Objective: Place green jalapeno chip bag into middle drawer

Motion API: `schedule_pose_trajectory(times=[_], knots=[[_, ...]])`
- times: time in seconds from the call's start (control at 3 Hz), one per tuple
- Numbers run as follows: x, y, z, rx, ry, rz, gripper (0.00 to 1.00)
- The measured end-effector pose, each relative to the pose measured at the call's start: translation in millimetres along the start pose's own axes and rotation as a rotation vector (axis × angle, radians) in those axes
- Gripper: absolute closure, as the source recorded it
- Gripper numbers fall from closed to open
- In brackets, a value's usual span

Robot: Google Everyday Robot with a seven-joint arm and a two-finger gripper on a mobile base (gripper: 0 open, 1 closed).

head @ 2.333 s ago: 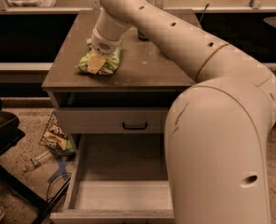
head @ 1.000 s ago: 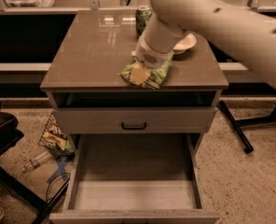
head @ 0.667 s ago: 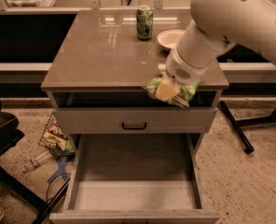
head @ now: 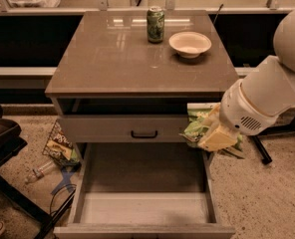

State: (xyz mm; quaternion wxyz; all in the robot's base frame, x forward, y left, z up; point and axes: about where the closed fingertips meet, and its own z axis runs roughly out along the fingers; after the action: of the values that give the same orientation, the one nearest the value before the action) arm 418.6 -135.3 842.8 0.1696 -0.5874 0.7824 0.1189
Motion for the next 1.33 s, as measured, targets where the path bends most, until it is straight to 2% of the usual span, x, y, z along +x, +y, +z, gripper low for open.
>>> schedule_pose_trajectory(times=[0.33,0.67,1.0,1.33], knots=[[0,0,0,0.0,0.0,0.0,1.0],[-7,10,51,-0.058,-0.007,-0.018,1.0],[-8,19,101,-0.072,-0.04,-0.047,1.0],[-6,35,146,-0.046,-0.069,-0.093,1.0]])
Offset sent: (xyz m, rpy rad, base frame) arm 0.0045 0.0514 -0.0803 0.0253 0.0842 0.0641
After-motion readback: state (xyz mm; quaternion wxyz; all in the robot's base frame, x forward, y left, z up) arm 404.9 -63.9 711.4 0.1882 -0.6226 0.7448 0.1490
